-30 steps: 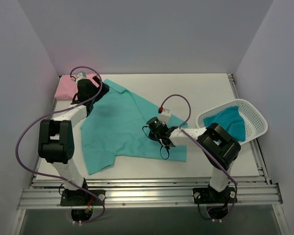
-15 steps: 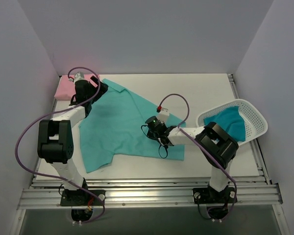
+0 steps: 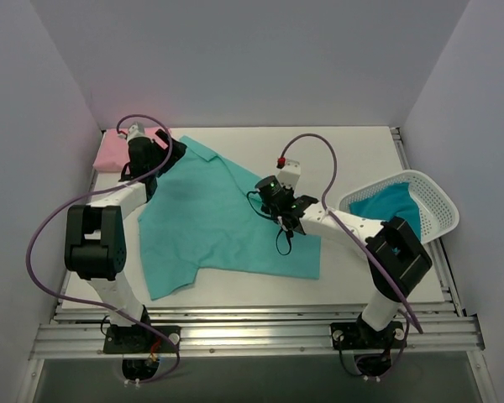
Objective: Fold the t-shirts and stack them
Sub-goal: Flatten the tshirt out
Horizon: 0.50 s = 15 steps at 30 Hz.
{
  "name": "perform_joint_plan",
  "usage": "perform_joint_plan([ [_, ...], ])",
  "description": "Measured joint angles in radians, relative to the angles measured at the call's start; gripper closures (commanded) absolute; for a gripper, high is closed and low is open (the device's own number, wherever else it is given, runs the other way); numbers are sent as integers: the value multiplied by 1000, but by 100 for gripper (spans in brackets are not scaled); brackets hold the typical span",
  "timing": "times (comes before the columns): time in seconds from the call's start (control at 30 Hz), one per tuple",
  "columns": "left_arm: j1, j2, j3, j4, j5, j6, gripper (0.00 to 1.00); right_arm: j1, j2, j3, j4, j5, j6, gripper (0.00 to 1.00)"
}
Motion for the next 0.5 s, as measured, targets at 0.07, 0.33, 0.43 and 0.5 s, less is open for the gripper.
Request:
perform_joint_plan([
  [0.07,0,0,-3,3,5,0,8,-34,2,25,-10,4,-16,100],
  [0.33,0,5,-11,11,18,0,8,-159,113,185,-56,47,-56,100],
  [0.43,1,16,-11,20,31,-2,8,-202,182,268,-77,51,-76,100],
  [0.5,1,25,-11,23,37,-4,8,-243,245,348,-87,50,-92,100],
])
